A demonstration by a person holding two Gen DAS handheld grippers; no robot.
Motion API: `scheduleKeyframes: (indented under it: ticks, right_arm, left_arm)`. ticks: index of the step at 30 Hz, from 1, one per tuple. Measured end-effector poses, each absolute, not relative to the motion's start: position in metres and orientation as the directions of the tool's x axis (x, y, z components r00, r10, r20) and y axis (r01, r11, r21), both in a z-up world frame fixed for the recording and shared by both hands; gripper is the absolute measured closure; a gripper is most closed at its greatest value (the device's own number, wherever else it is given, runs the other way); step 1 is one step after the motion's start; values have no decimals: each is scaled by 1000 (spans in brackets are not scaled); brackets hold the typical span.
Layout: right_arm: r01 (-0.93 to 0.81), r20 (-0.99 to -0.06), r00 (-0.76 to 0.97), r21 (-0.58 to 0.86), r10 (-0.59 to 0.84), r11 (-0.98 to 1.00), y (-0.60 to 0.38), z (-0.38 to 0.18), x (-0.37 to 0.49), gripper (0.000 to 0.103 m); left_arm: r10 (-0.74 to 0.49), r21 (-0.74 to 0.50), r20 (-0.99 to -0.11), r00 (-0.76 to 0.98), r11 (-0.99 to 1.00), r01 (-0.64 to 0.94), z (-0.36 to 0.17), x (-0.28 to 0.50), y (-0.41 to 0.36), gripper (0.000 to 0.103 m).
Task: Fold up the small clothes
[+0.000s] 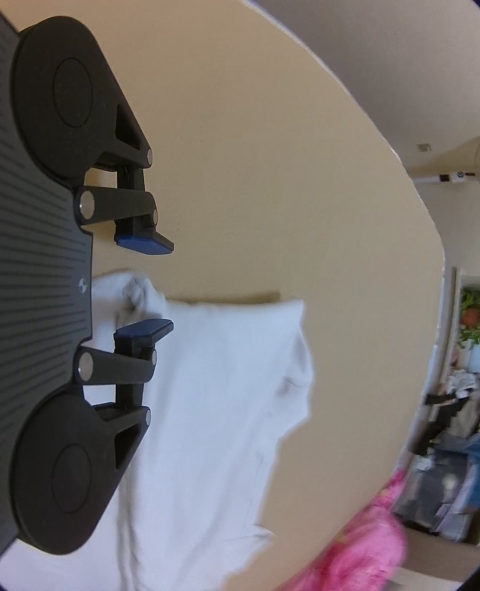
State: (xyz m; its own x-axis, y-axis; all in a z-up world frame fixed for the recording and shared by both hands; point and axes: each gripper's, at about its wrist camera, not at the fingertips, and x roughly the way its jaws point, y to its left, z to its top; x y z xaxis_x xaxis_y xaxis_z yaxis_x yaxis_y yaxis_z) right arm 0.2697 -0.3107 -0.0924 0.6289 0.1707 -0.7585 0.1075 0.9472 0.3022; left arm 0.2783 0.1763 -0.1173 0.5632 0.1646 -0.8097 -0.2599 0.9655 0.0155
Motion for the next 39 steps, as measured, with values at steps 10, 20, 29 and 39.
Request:
scheduleKeyframes:
  ticks: [10, 20, 29, 39]
  right_arm:
    - [141, -626, 775, 304, 86, 942, -302, -23, 212, 62]
    - [27, -550, 822, 298, 148, 954, -315, 32, 57, 59]
    - [111, -684, 717, 306, 137, 946, -362, -14, 13, 84]
    - [221, -821, 511, 412, 254, 884, -375, -63, 6, 80]
  left_arm:
    - [200, 45, -676, 710, 972, -231, -52, 211, 160, 58]
    - [125, 1, -606, 786, 988, -156, -19, 70, 98, 33]
    - [124, 9, -758, 640, 984, -179, -57, 22, 106, 100]
    - [-18, -171, -874, 486, 947, -273, -110, 1, 139, 85]
